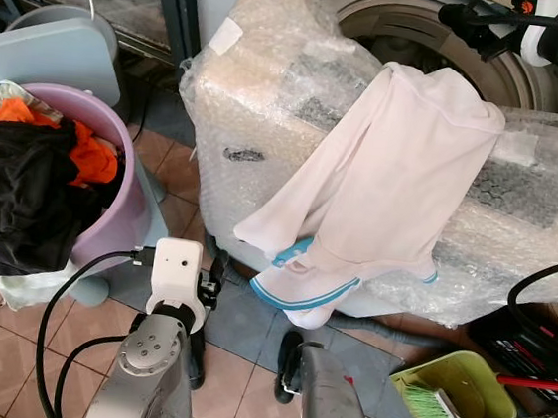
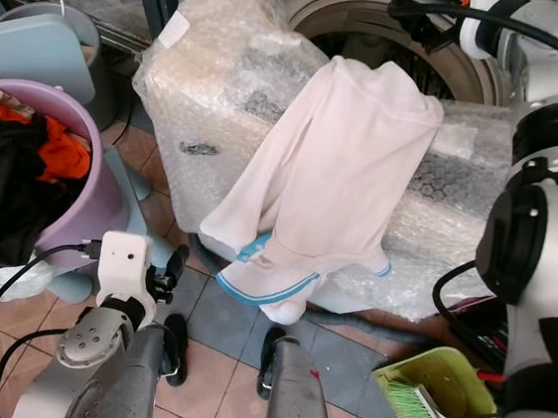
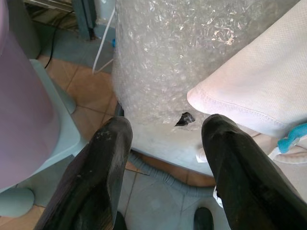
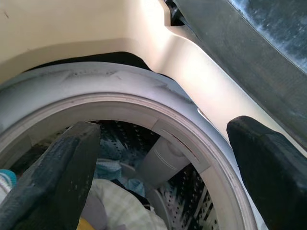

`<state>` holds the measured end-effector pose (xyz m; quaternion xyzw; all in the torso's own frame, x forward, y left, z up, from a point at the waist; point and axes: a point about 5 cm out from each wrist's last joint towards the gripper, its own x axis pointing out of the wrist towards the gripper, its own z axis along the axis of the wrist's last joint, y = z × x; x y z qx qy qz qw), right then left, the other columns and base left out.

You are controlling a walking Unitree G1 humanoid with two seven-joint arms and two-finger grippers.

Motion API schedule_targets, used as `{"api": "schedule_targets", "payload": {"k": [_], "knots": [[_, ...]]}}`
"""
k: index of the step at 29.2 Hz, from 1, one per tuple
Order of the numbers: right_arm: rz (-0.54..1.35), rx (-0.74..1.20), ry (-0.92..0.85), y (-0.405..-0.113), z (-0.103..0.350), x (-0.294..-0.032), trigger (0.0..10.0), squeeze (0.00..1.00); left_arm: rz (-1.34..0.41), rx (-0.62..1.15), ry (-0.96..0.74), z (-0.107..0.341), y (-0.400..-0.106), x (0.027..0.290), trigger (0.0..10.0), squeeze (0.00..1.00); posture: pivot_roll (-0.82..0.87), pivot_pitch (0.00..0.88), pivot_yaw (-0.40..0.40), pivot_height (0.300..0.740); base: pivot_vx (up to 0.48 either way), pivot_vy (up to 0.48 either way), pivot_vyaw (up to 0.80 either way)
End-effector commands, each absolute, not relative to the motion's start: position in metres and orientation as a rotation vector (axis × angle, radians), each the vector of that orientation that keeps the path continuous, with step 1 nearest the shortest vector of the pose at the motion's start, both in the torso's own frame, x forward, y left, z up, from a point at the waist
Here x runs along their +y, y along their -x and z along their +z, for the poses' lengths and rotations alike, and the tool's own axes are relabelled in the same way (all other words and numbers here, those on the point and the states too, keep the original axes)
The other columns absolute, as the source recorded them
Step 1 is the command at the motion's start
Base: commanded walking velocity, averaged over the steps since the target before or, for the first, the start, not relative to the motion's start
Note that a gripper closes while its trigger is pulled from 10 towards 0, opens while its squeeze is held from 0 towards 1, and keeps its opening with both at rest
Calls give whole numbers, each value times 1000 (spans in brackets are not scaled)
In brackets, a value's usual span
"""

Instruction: Clothes washing

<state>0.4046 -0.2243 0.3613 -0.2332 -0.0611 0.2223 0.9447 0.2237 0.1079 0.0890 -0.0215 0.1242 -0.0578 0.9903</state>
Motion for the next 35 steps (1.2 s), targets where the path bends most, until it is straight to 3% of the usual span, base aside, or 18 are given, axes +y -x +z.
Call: {"api": "schedule_targets", "payload": {"k": [1, 5, 6, 7, 16, 22, 29, 35], "knots": [[468, -185, 467, -399, 375, -229, 10000, 1000, -120, 278, 55, 82, -223, 105, 10000, 0, -29, 185, -49, 740, 0, 0, 0], [458, -260, 389, -398, 366, -236, 10000, 969, -127, 251, 62, 84, -237, 104, 10000, 0, -45, 145, -30, 740, 0, 0, 0], [435, -282, 363, -398, 364, -238, 10000, 663, -117, 238, 58, 85, -239, 105, 10000, 0, -45, 145, -30, 740, 0, 0, 0], [420, -321, 332, -398, 357, -238, 10000, 0, -103, 222, 54, 86, -246, 106, 10000, 0, -49, 122, -21, 740, 0, 0, 0], [257, -576, 232, -392, 328, -219, 10000, 0, -98, 124, 53, 100, -279, 105, 10000, 0, -78, 21, 21, 740, 0, 0, 0], [185, -651, 248, -380, 309, -203, 10000, 0, -59, 49, 64, 111, -291, 106, 10000, 0, -73, 0, 28, 740, 0, 0, 0], [248, -593, 301, -353, 280, -203, 10000, 0, -57, 18, 58, 111, -296, 109, 10000, 0, -79, 0, 25, 740, 0, 0, 0], [495, -356, 342, -319, 237, -211, 10000, 0, -74, 18, 62, 109, -296, 105, 10000, 0, -111, 0, 40, 740, 0, 0, 0]]}}
